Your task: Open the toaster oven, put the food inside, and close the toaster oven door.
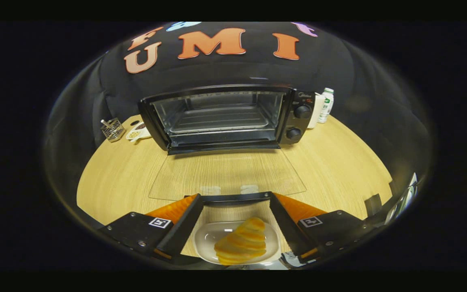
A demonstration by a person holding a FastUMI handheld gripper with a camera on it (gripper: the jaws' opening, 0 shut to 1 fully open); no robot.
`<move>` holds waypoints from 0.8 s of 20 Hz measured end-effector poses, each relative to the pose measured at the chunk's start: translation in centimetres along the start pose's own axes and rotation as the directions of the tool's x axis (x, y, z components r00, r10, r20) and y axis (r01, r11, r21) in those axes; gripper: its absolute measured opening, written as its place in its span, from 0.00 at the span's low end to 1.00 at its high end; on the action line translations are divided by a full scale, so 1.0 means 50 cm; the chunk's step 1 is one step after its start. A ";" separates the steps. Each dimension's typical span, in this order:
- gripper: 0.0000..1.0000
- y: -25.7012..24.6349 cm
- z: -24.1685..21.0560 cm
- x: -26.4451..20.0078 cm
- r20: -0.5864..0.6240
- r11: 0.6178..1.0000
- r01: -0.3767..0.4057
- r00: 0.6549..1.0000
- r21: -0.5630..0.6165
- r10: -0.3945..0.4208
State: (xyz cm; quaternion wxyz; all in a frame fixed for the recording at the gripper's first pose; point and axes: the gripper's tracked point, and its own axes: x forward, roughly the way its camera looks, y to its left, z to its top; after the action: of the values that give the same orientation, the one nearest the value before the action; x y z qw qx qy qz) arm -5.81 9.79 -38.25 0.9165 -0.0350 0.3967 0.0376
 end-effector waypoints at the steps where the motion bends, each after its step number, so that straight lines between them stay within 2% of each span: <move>1: 0.99 -0.002 0.000 -0.013 0.006 1.000 0.009 1.000 0.004 -0.009; 6: 0.99 0.000 -0.036 -0.072 0.011 0.996 0.063 0.998 0.062 -0.063; 16: 0.99 0.017 -0.203 -0.130 -0.093 0.983 0.141 0.987 0.120 -0.130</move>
State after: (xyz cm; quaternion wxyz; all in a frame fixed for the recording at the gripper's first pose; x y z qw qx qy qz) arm -17.70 9.43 -40.47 0.8997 -0.0057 0.4334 -0.0516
